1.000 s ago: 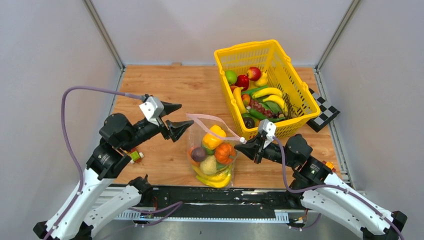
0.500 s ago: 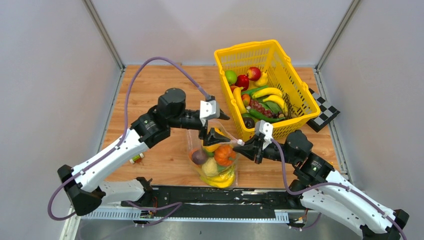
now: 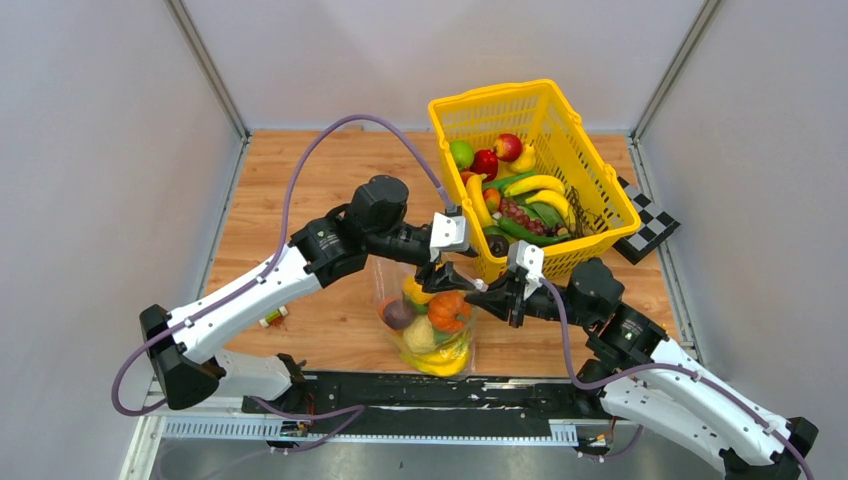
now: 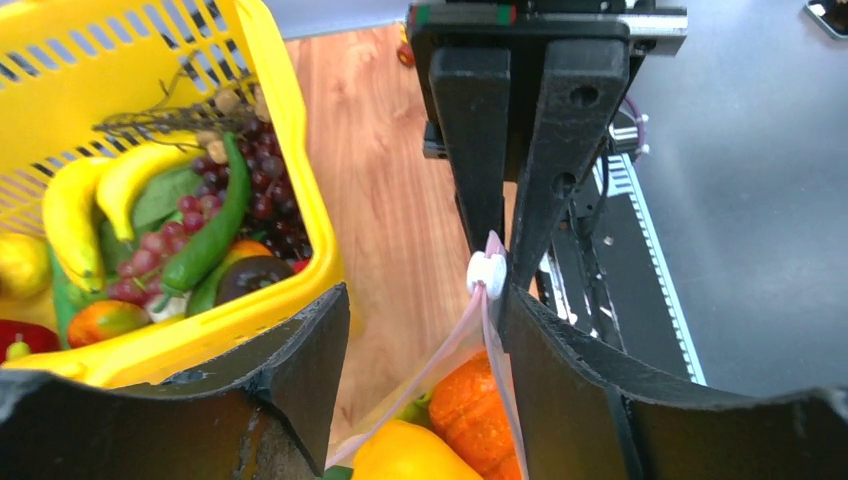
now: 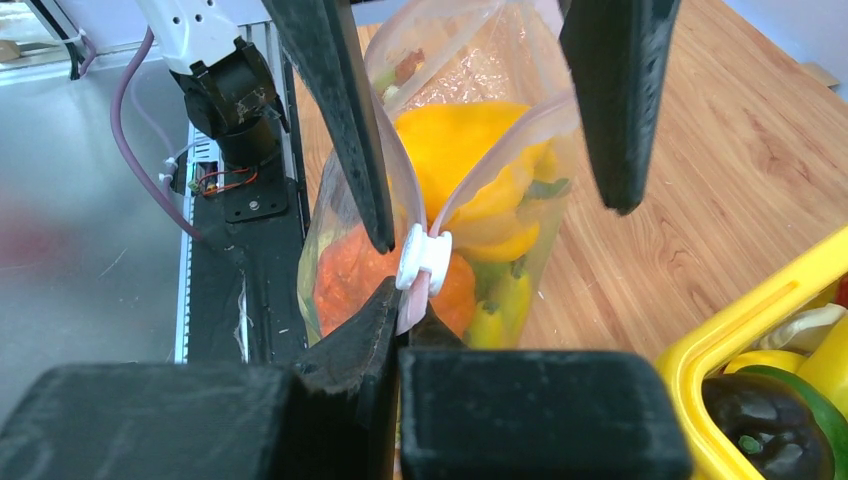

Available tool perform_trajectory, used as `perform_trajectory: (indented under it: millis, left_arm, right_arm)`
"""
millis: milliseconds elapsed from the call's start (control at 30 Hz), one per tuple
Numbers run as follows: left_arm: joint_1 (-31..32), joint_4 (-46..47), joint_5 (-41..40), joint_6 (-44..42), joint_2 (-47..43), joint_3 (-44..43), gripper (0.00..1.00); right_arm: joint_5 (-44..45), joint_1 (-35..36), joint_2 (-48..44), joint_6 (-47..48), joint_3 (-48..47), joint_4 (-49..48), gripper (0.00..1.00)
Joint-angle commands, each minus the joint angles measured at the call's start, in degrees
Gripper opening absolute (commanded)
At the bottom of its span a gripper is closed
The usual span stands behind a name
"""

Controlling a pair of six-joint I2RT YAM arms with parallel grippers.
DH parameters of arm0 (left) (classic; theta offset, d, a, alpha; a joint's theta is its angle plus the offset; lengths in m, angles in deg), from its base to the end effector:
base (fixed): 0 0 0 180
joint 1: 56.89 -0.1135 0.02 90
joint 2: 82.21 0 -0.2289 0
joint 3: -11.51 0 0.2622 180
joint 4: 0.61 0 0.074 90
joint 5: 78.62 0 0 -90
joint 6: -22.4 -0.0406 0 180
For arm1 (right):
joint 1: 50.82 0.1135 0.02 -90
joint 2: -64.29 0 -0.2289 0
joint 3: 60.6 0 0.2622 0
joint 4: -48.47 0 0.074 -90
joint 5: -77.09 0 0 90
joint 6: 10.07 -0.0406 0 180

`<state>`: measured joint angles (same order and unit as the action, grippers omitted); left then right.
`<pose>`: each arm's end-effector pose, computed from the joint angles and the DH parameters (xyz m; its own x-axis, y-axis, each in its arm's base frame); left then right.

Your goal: Place the food in the zip-top bag and seal the zipper

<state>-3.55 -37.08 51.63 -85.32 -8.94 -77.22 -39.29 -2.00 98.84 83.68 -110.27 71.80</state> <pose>0.1610 -0.2602 0.3650 0.0921 0.2654 -0.9597 0.9914 -0.1144 0.0635 0.1140 0.1578 0.2959 -0.0308 -0.1242 -0.9918 -0.9679 0.2513 -0.0014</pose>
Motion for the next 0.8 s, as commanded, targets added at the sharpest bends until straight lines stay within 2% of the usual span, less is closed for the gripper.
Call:
perform_trajectory:
  millis: [0, 133, 367, 633, 700, 767]
  left_arm:
    - [0.83, -3.52, 1.04, -2.08, 0.58, -2.54, 0.64]
    - [1.27, -3.17, 2.46, -1.64, 0.45, -1.52, 0.61]
    - [1.34, 2.99, 5.35, 2.79, -0.75, 0.63, 0.53]
    - [1.49, -4.61, 7.27, -1.57, 1.22, -0.86, 0.36]
    - [1.50, -5.09, 7.92, -1.51, 1.61, -1.33, 0.35]
    - [1.50, -3.64, 7.86, -0.46, 1.39, -1.09, 0.39]
  right_arm:
    - [-0.73, -0.08, -0.81, 1.02, -3.02, -3.46, 0.00]
    - [-0.59, -0.07, -1.19, 0.81, -2.72, -3.65, 0.00]
    - [-0.57, -0.12, -1.32, 0.60, -2.40, -3.69, 0.00]
    - [0.23, -0.04, -2.14, 0.78, -2.24, -3.43, 0.00]
    - [0.35, -0.09, -2.23, 0.74, -2.22, -3.55, 0.00]
    - [0.19, -0.08, -2.24, 0.65, -2.23, -3.51, 0.00]
